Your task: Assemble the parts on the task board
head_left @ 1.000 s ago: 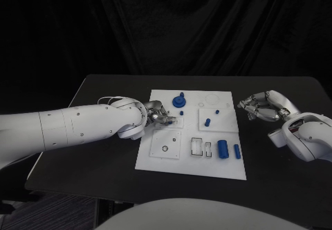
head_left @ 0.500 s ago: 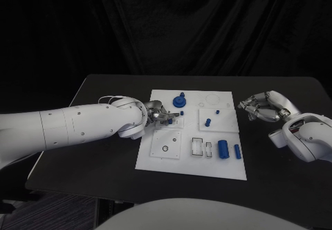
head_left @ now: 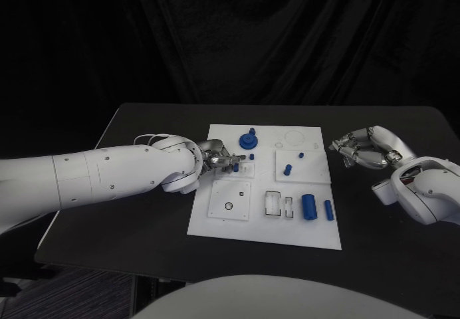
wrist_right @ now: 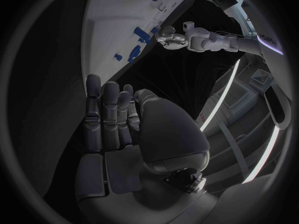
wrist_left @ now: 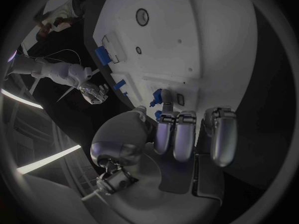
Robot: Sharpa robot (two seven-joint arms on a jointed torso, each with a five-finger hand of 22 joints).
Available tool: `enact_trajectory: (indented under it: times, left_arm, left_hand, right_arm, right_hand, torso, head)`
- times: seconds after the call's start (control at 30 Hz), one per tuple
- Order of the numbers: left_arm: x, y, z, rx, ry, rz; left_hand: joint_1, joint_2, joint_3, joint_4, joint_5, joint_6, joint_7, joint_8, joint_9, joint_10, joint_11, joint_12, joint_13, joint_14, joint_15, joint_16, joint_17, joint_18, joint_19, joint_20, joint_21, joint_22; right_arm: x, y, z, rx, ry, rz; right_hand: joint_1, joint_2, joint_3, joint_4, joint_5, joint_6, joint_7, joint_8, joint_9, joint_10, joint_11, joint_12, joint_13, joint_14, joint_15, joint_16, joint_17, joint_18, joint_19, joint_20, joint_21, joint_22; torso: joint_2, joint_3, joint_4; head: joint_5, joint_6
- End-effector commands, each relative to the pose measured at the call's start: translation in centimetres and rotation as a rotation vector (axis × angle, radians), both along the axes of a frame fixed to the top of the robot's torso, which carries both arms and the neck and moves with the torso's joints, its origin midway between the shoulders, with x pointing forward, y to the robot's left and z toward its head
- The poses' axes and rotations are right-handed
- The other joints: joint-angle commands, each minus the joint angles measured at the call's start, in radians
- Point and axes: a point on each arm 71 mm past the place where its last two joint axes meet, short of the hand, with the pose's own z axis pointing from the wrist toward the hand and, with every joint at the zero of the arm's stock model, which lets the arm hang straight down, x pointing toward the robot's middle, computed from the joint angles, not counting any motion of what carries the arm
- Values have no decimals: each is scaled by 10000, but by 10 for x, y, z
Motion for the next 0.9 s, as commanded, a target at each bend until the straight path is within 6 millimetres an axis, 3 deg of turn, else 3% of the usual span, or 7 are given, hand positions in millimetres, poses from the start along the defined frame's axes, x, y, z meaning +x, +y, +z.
enact_trajectory:
  times: [0.03, 0.3, 0.37, 0.47, 0.7, 0.8, 0.9]
  left_arm:
    - [0, -3, 4, -418, -527, -70]
    - [0, -2, 8, -642, -1006, 32]
    - [0, -1, 10, -669, -1368, 57]
    - [-1, 3, 17, -648, -1907, 122]
    - [9, 12, 45, -116, -2633, 116]
    - [17, 15, 60, 475, -2468, -121]
    - [23, 18, 70, 948, -2211, -337]
  left_hand:
    - [99, 98, -95, 1, 150, -64, -59, 82, 63, 1052, -58, 37, 2634, 1038, -54, 27, 2634, 39, 571, -87, 39, 2288]
    - [204, 155, -184, -10, 262, -111, -71, 154, 114, 1052, -68, 37, 2634, 1038, -66, 27, 2634, 25, 597, -99, 100, 2307]
    - [547, 134, -337, -12, 516, -145, -117, 379, 293, 1052, -112, 37, 2634, 1038, -105, 27, 2634, -6, 660, -134, 239, 2348]
    - [694, 87, -476, -13, 588, -152, -146, 504, 390, 1052, -140, 37, 2634, 1038, -133, 27, 2634, -42, 727, -160, 397, 2396]
    - [1542, -146, -774, -31, 1096, -204, -241, 698, 519, 1052, -231, 37, 2634, 1038, -225, 27, 2634, -122, 868, -247, 738, 2500]
    - [2381, -422, -795, -194, 1185, -293, -251, 671, 496, 1052, -242, 37, 2634, 1038, -243, 27, 2634, -159, 929, -286, 894, 2550]
    - [2791, -479, -778, -207, 1040, -348, -235, 627, 457, 1052, -239, 37, 2634, 1038, -236, 27, 2634, -173, 949, -277, 949, 2567]
  right_arm:
    - [-1, -1, -1, -52, 99, -37]
    - [-2, -2, -1, -48, 75, -54]
    - [-2, -2, -1, -48, 58, -63]
    - [-2, -2, -1, -44, 17, -72]
    - [-2, -2, 0, -28, -125, -95]
    - [-2, -2, 1, -27, -159, -98]
    - [-1, -2, 1, -22, -191, -96]
  right_hand:
    - [80, -22, 50, -12, 46, -63, -6, 8, 0, 48, 33, -7, 11, 75, 23, -34, 5, 95, 65, 15, -42, 11]
    - [80, -22, 50, -12, 46, -63, -6, 8, 0, 48, 33, -7, 11, 75, 23, -34, 5, 95, 65, 15, -42, 11]
    - [83, -31, 78, -18, 50, -66, -2, 11, 2, 43, 36, -8, -5, 84, 25, -28, 11, 95, 69, 16, -43, 17]
    - [81, -32, 80, -17, 50, -66, -2, 11, 2, 47, 36, -6, -2, 84, 26, -28, 11, 95, 70, 16, -44, 18]
    - [71, -37, 81, -10, 47, -65, 2, 13, 3, 49, 40, -4, -3, 85, 27, -28, 10, 95, 71, 17, -44, 19]
    - [71, -37, 81, -10, 47, -65, 2, 13, 3, 49, 40, -4, -3, 85, 27, -28, 10, 95, 71, 17, -44, 19]
    - [65, -43, 83, -7, 46, -66, 3, 14, 3, 75, 41, 15, 23, 98, 28, -15, 30, 95, 72, 18, -44, 21]
  torso:
    - [1, -1, 4]
    - [7, -4, 3]
    - [3, -2, 2]
    - [-1, 2, -5]
    - [4, -1, -3]
    - [0, -5, 5]
    - [-13, 6, -8]
  head:
    - [-8, 2]
    - [-44, 2]
    - [-44, 2]
    - [-8, 2]
    - [-3, 2]
    - [-24, 2]
    - [-23, 2]
